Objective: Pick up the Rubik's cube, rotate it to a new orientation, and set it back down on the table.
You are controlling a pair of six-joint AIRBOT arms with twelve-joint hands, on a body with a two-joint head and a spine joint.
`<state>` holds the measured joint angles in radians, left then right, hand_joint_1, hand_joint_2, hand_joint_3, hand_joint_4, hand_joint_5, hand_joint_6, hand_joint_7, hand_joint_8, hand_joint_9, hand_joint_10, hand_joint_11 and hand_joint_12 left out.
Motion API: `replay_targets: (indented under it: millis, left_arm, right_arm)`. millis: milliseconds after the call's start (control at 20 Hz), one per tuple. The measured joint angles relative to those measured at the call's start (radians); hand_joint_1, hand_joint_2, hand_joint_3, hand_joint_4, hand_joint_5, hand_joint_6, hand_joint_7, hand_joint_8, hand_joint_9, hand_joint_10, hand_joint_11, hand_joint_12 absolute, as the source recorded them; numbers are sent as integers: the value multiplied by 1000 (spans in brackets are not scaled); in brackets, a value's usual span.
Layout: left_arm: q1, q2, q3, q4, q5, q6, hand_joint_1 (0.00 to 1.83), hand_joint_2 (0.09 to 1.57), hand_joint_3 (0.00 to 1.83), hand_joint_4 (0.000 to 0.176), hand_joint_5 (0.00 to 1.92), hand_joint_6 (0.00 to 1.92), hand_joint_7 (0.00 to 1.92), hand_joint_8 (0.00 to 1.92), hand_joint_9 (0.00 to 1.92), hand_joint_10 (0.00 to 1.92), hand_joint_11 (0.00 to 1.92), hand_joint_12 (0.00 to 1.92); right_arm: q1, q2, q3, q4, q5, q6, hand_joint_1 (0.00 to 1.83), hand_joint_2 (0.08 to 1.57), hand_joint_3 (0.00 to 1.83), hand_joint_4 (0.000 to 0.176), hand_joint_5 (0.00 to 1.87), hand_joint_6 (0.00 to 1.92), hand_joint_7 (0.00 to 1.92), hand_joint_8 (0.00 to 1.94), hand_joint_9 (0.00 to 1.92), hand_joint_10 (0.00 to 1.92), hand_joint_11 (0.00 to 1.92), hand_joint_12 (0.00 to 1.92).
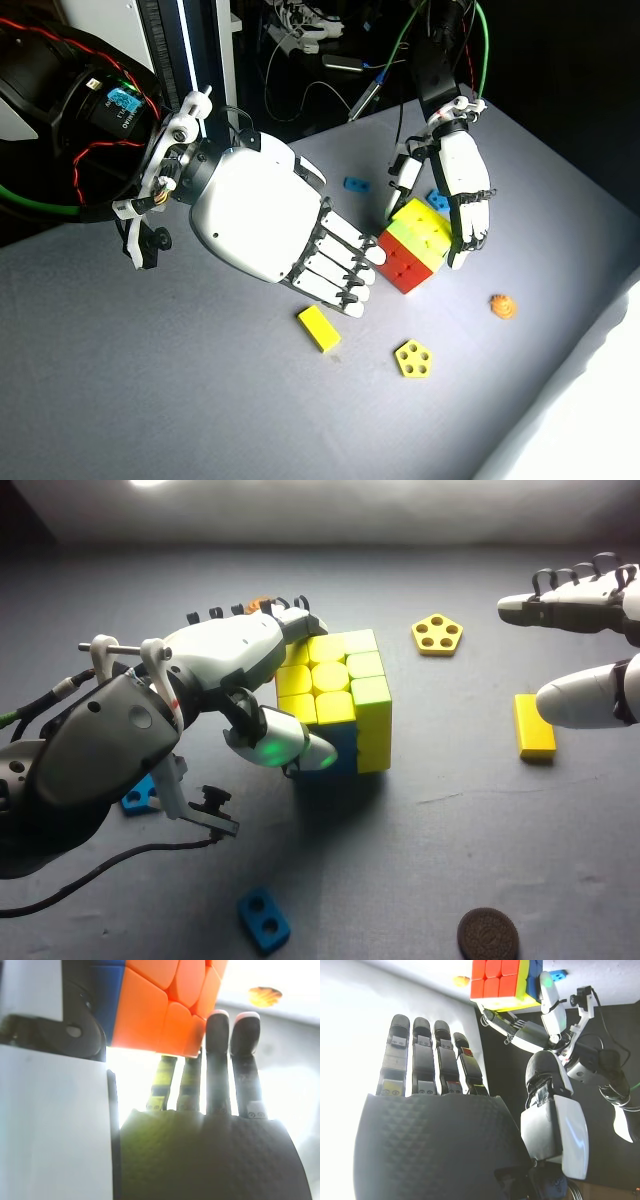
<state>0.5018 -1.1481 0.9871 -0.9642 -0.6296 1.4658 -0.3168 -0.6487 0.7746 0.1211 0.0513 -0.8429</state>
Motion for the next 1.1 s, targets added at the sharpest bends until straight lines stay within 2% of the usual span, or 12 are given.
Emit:
replay_targets:
  millis: [50, 150, 200, 300, 350, 450, 500, 550, 650, 800, 900, 1100]
  left_arm:
    - [0, 0, 0, 0, 0, -1, 894, 1296, 0, 0, 258, 1137, 204, 1287, 181, 1503, 140, 1793]
    - [2, 0, 0, -1, 2, 0, 841, 1214, 0, 0, 221, 514, 326, 548, 241, 996, 76, 1575]
    - [2, 0, 0, -5, 5, 0, 820, 1197, 0, 0, 248, 328, 382, 305, 266, 822, 39, 1514]
    - [1, 0, 0, 3, -1, -2, 732, 1136, 0, 0, 285, 85, 403, 47, 321, 434, 1, 1331]
    - [0, 2, 0, 6, -15, -2, 649, 1131, 0, 0, 232, 23, 334, 9, 323, 259, 0, 1185]
    - [0, 6, 0, 3, -14, -3, 574, 1097, 0, 0, 179, 0, 278, 0, 323, 75, 0, 983]
    - [0, 6, 0, -3, -13, -3, 514, 1083, 0, 1, 141, 3, 215, 2, 259, 28, 0, 805]
    - [0, 6, 0, -3, -12, -3, 478, 1068, 0, 8, 123, 1, 184, 2, 226, 8, 0, 718]
    - [0, 6, -2, -4, -8, -2, 299, 1036, 0, 40, 16, 0, 47, 0, 90, 0, 0, 585]
    - [0, 8, -3, -4, -8, -3, 239, 992, 0, 60, 0, 0, 0, 0, 4, 0, 0, 321]
    - [0, 12, -4, -2, -8, -2, 212, 979, 0, 58, 0, 0, 0, 0, 0, 0, 0, 172]
    - [0, 29, -14, -8, -8, 7, 221, 942, 0, 47, 0, 0, 0, 0, 0, 0, 0, 126]
  right_arm:
    - [0, 0, 0, 0, 0, 0, 23, 1250, 2, 0, 12, 2, 116, 1, 116, 13, 0, 254]
    - [0, 0, 0, 0, -2, 0, 20, 1250, 1, 0, 2, 0, 108, 0, 118, 10, 0, 225]
    - [0, 0, 0, 0, -3, 0, 10, 1252, 1, 0, 0, 0, 108, 0, 120, 8, 0, 265]
    - [0, 0, 0, 0, -6, 0, 11, 1256, 1, 0, 0, 0, 110, 2, 132, 10, 0, 309]
    - [0, 0, 0, 0, -6, 0, 31, 1253, 0, 0, 0, 0, 104, 1, 134, 8, 0, 281]
    - [0, 0, 0, 0, -9, 0, 7, 1259, 2, 0, 0, 0, 106, 3, 138, 8, 0, 273]
    - [0, 0, 0, 0, -13, 0, 19, 1258, 1, 0, 0, 0, 112, 3, 144, 9, 0, 388]
    - [0, 0, 0, 0, -12, 0, 21, 1258, 0, 0, 0, 0, 109, 2, 141, 7, 0, 411]
    - [-5, 0, 0, 0, -8, 0, 22, 1252, 0, 0, 0, 0, 107, 0, 135, 4, 0, 382]
    - [-6, 0, 0, 0, -18, 0, 60, 1252, 0, 0, 7, 2, 102, 1, 128, 1, 0, 396]
    - [-6, 0, 0, 0, -18, 0, 106, 1228, 0, 0, 49, 14, 141, 8, 160, 11, 0, 587]
    - [-11, 0, 0, -1, -19, 0, 36, 1247, 1, 0, 7, 3, 97, 2, 119, 3, 0, 442]
